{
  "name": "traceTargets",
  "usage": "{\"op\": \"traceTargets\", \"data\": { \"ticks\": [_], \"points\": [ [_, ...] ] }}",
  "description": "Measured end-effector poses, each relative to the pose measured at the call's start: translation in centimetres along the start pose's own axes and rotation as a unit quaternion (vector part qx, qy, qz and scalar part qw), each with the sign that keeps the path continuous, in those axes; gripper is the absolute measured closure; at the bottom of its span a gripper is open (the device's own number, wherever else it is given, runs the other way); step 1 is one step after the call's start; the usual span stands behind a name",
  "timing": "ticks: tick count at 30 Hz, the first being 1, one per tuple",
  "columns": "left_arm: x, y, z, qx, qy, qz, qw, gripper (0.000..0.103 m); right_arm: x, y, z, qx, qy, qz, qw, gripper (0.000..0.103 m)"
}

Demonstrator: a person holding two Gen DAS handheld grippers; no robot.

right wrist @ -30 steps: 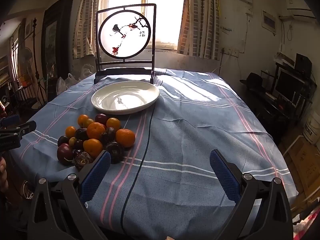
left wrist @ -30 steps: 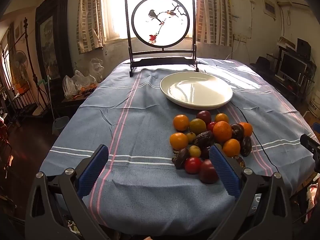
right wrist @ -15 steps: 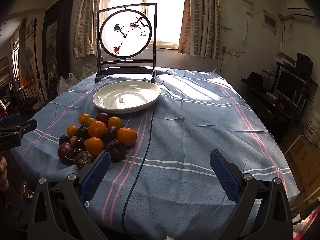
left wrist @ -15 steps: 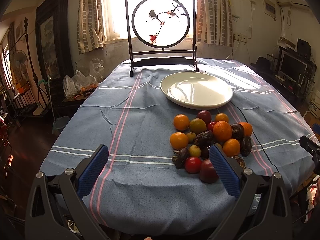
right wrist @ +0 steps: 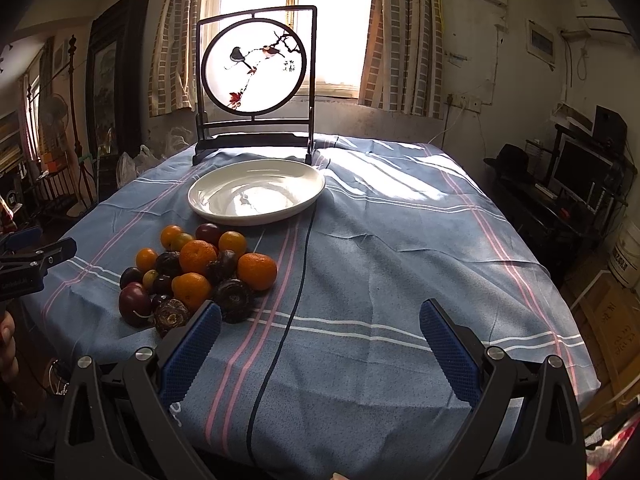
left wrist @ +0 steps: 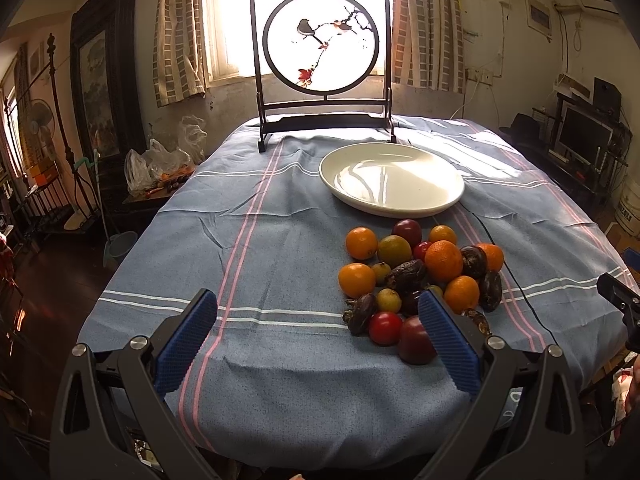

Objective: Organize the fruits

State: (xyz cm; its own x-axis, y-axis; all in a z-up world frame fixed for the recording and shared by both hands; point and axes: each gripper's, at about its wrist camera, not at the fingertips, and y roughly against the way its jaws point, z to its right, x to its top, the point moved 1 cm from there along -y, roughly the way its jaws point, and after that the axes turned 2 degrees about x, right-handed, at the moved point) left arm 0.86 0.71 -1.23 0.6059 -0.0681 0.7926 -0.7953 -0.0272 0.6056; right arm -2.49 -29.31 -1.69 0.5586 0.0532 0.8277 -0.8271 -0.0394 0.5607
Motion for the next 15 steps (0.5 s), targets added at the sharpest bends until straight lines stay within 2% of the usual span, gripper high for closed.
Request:
{"op": "traceTargets", "data": {
  "ticks": [15],
  "points": [
    [-0.04,0.43,0.51,0.001,-0.001,0.000,1.0000,0.004,-0.15,0.17,-0.14,0.000,0.001,0.002,1.000,0.003]
  ]
}}
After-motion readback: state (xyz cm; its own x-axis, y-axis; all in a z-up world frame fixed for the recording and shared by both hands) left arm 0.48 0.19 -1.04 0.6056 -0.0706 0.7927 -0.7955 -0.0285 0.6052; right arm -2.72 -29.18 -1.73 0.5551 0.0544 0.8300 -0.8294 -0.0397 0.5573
